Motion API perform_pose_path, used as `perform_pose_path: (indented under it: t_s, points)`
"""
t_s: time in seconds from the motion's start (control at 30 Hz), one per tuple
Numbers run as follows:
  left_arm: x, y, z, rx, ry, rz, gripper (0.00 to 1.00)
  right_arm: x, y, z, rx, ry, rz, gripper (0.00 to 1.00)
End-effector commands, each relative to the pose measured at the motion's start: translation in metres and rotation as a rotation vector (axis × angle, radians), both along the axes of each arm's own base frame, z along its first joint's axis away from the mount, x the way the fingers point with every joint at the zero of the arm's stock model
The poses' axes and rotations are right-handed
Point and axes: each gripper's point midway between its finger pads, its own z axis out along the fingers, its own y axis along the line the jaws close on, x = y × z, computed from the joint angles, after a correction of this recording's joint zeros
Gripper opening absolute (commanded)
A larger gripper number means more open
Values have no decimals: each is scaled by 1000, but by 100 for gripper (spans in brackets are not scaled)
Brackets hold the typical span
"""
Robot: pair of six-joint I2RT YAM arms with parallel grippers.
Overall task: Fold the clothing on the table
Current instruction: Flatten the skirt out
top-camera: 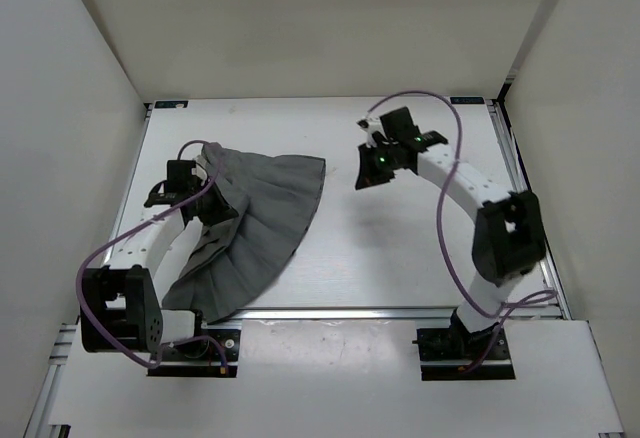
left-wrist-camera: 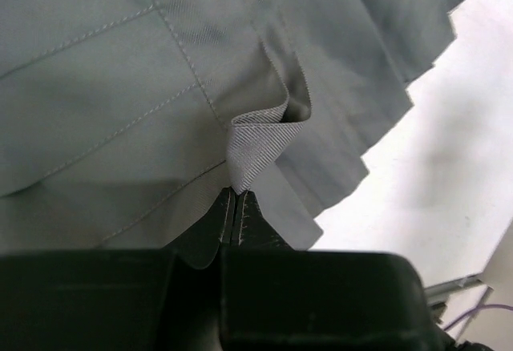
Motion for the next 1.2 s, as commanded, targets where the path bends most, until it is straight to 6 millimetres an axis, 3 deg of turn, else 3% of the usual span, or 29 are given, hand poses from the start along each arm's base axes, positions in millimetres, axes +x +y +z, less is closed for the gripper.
perform_pose_path:
  t_s: [0.0,0.03,0.07,0.1,0.13,0.17,0.27,0.37,0.43,0.57,0.7,0.83,0.87,0.9,0.97,1.0,1.07,1.17]
  points:
    - [-10,2,-3,59,-5,19,0,17,51,-5,46,17,135,0]
    - [-15,1,-8,80,14,21,0,23,59,-21,36,46,144,0]
    - [-17,0,-11,100,21,22,0,30,72,-14,46,29,166,0]
    - [-20,-2,-13,103,29,27,0,40,80,-21,50,45,174,0]
    - [-24,-4,-16,121,44,19,0,41,85,-40,38,80,188,0]
    - [-22,-1,-15,145,38,32,0,47,93,-32,61,78,195,0]
    - [-27,-1,-18,187,55,27,0,57,121,-43,119,111,233,0]
    - [-36,-1,-25,185,95,8,0,56,144,-55,181,144,272,0]
    - [-42,1,-26,198,106,0,0,53,149,-67,209,180,269,0]
    - [-44,4,-30,205,112,-8,0,47,143,-103,140,268,223,0]
    - [-40,4,-30,206,118,-23,0,14,113,-139,-32,400,205,0]
    - [-30,4,-23,188,81,-13,0,-41,60,-162,-225,452,168,0]
    - [-30,3,-25,181,84,-16,0,-64,44,-163,-246,486,141,0]
    - [-27,2,-22,177,79,-14,0,-65,36,-164,-263,466,117,0]
    - [-22,-3,-23,169,70,-34,0,-107,1,-165,-308,539,73,0]
    - [-20,-4,-24,168,72,-36,0,-114,-8,-163,-323,545,53,0]
    - [-18,-15,-27,145,80,-58,0,-155,-38,-157,-363,597,2,0]
    - [-13,-31,-33,126,83,-99,0,-201,-69,-143,-400,633,-28,0]
